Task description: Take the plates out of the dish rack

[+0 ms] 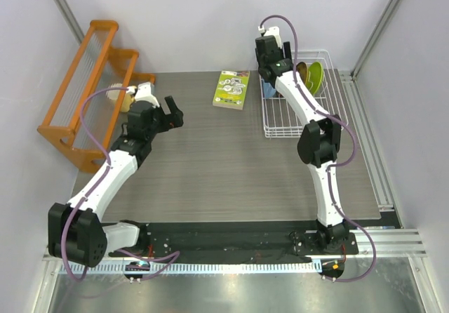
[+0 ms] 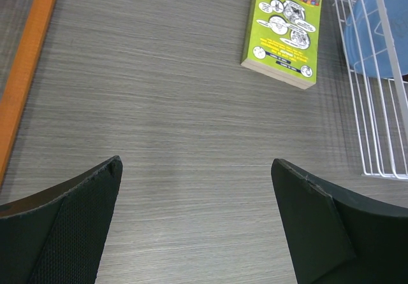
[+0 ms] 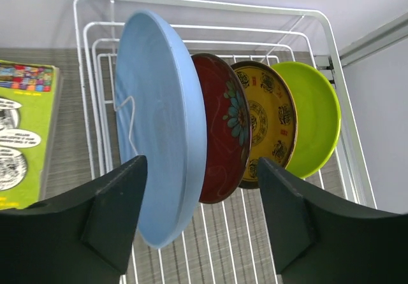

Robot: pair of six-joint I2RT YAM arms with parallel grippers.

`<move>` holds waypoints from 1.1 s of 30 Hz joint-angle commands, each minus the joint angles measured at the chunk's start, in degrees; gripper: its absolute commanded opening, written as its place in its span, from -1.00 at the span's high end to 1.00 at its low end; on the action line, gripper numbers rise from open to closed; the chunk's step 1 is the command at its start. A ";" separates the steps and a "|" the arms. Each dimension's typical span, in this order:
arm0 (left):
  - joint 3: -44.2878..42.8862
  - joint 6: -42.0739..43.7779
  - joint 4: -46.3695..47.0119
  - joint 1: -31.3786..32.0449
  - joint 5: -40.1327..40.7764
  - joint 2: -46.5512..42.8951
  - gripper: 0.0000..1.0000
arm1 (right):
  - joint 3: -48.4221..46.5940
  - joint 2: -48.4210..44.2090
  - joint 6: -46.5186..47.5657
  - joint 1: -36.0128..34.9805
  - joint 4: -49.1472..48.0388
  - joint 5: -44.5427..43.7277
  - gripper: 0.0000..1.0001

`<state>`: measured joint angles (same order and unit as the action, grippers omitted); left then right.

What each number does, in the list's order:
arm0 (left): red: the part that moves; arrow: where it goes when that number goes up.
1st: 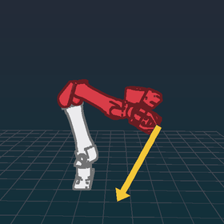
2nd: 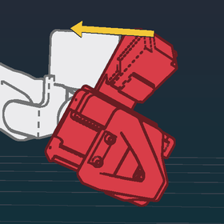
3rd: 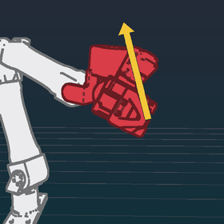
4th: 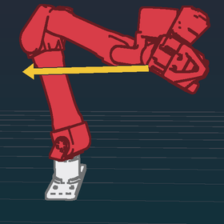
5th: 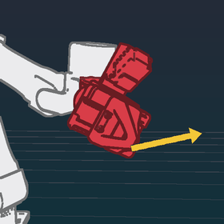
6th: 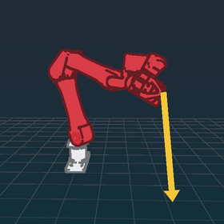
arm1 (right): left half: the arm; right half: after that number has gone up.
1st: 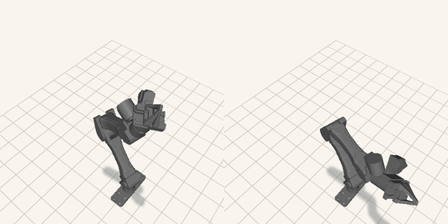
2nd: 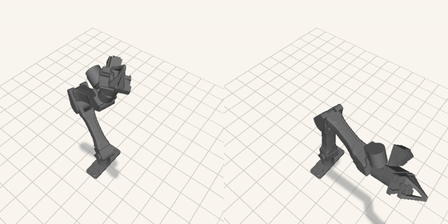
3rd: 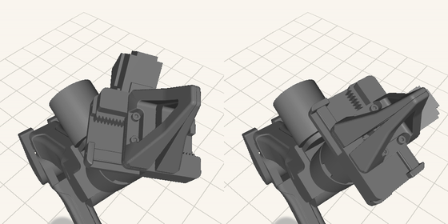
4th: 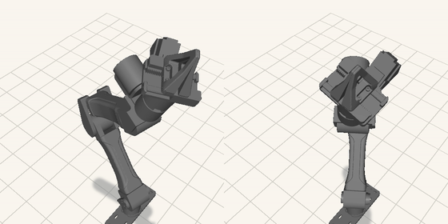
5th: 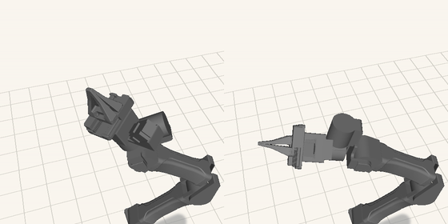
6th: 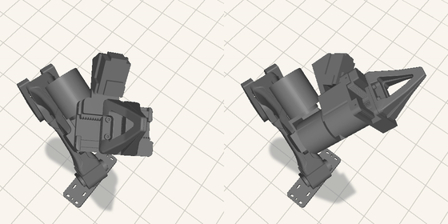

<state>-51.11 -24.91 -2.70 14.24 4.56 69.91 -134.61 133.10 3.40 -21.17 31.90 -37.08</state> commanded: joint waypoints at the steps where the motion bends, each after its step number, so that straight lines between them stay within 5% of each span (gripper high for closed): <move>1: 0.49 1.44 2.44 0.26 2.12 0.49 -0.99 | -2.24 0.67 3.10 -0.36 -5.27 -5.28 -0.37; 6: 0.58 1.70 2.44 0.18 2.21 1.19 -0.99 | -1.63 1.73 3.72 -0.63 -5.97 -7.39 -0.01; 10: 0.49 1.97 2.44 0.18 2.47 1.63 -0.99 | -1.10 1.46 4.25 -1.15 -6.06 -7.92 0.69; 13: 0.75 2.05 2.44 0.17 2.65 1.37 -0.99 | -0.75 1.20 5.39 -1.86 -7.46 -9.14 0.87; 23: 0.05 3.90 0.24 0.26 7.12 1.37 -0.99 | -0.39 -1.26 16.02 -5.55 -18.97 -21.27 0.98; 33: 0.23 0.21 -1.78 0.09 13.55 -0.56 -0.99 | 3.29 -8.64 20.42 -7.13 -22.93 -24.53 0.98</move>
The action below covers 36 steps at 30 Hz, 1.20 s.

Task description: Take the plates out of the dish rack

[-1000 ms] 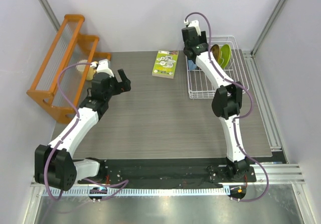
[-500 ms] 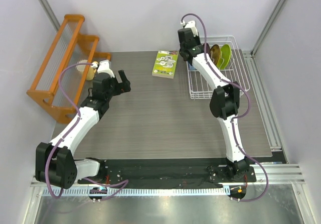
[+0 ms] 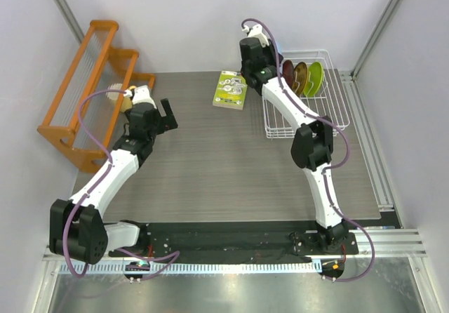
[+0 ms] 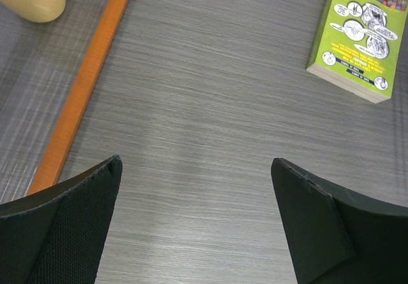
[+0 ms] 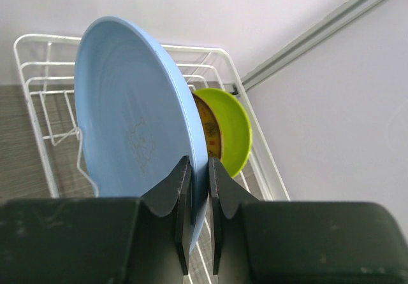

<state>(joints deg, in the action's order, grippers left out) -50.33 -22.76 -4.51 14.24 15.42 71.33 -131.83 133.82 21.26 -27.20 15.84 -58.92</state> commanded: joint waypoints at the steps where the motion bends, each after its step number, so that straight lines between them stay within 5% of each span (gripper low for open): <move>1: -1.00 -2.02 0.03 0.09 2.16 -1.81 -0.99 | 0.87 -9.97 2.65 -1.19 -7.22 -2.96 0.98; 15: -0.65 -3.78 2.40 0.09 -5.66 -1.98 -0.99 | 9.91 -21.22 3.09 -3.47 -8.89 -3.75 0.98; 24: 1.89 -8.68 12.94 0.17 -21.91 2.40 -0.86 | 23.27 -36.25 -21.25 -6.37 8.94 14.75 0.98; 30: 5.06 -14.75 24.80 0.09 -30.53 6.89 -0.73 | 35.84 -44.25 -35.83 -7.60 9.65 30.68 0.98; 36: 7.96 -22.58 37.29 0.17 -35.37 10.49 -0.73 | 43.93 -46.80 -40.76 -9.54 7.99 33.86 0.97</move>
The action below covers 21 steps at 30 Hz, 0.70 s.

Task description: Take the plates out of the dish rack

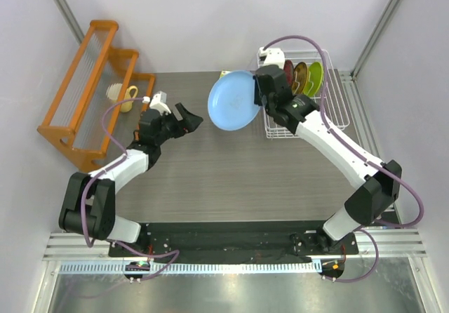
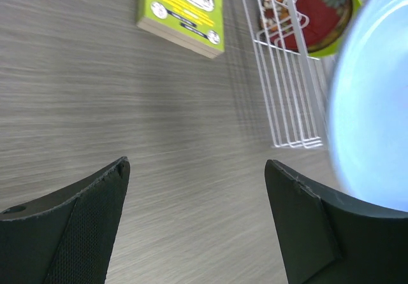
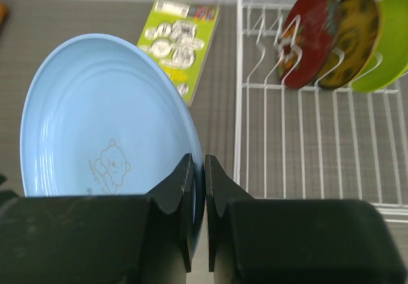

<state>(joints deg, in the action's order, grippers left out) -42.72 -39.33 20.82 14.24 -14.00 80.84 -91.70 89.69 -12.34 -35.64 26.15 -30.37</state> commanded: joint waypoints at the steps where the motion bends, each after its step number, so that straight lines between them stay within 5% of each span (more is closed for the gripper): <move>1: 0.53 -6.46 12.66 0.26 -6.13 1.25 -0.73 | 4.77 -2.94 -7.52 -1.27 -2.86 5.41 0.97; 16: 4.75 -12.87 23.63 0.26 -8.41 4.93 -0.66 | 14.09 -6.10 -10.42 -1.45 -10.07 9.80 0.98; 21: 4.75 -15.16 27.61 0.17 -10.78 7.93 -0.45 | 15.58 -7.16 -12.44 -1.54 -11.90 11.30 0.98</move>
<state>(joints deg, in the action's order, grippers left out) -38.00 -52.18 41.78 14.24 -21.91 86.89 -76.84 86.41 -21.56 -36.97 21.02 -20.75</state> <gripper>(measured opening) 0.742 0.132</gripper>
